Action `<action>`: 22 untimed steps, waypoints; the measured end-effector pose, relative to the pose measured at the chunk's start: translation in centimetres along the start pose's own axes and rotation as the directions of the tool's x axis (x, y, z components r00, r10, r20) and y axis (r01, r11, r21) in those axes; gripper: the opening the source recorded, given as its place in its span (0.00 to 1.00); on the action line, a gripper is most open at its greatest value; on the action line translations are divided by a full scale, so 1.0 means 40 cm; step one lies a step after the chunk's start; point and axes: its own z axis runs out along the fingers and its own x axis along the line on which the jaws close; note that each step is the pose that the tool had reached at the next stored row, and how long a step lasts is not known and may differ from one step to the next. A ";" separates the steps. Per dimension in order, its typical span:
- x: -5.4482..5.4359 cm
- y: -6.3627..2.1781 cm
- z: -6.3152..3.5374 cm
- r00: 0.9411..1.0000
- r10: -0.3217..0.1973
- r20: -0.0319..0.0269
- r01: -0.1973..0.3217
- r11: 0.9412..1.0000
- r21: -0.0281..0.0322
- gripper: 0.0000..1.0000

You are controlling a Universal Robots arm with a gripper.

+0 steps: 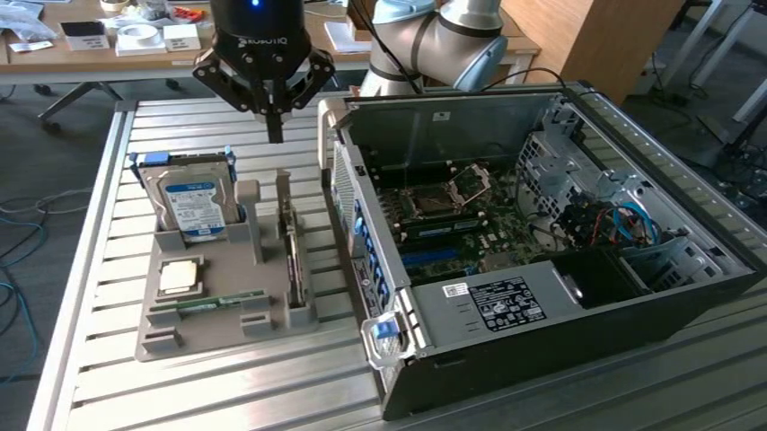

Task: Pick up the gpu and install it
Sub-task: 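Reach for the gpu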

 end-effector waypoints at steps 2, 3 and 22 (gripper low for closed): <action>0.000 -0.002 0.000 1.000 0.000 0.000 0.000 1.000 0.000 0.11; 0.000 -0.004 0.000 1.000 0.000 0.000 0.000 1.000 0.000 0.11; 0.005 -0.058 -0.003 1.000 0.000 0.000 0.000 1.000 0.000 0.11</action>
